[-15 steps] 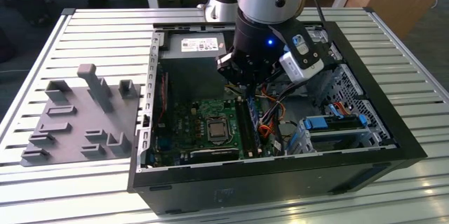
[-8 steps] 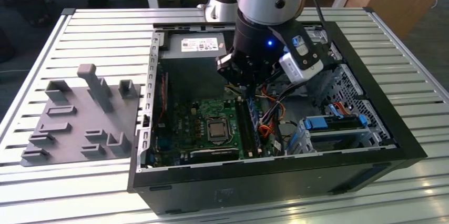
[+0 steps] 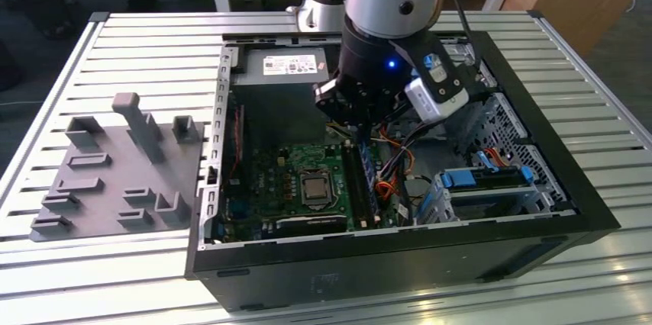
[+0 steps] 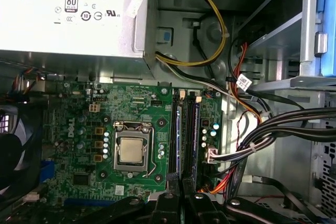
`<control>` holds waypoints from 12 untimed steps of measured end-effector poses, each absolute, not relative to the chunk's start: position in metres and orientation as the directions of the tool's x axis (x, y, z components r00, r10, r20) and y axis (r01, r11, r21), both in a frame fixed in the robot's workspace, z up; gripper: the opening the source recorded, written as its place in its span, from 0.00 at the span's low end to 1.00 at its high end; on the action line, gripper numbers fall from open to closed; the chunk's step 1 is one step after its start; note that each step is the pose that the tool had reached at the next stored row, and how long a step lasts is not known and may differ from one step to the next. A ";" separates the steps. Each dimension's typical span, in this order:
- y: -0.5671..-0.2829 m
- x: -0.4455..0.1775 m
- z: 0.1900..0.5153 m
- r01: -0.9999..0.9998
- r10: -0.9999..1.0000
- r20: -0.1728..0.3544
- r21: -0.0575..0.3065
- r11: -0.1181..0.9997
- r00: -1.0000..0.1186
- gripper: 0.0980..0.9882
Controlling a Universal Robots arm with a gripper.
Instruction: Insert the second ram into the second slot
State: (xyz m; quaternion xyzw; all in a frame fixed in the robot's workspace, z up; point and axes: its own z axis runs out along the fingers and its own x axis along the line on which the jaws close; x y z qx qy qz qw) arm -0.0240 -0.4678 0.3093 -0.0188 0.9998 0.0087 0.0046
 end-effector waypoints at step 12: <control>-0.468 -0.024 0.306 -0.037 -0.037 -0.010 0.017 0.999 -0.999 0.04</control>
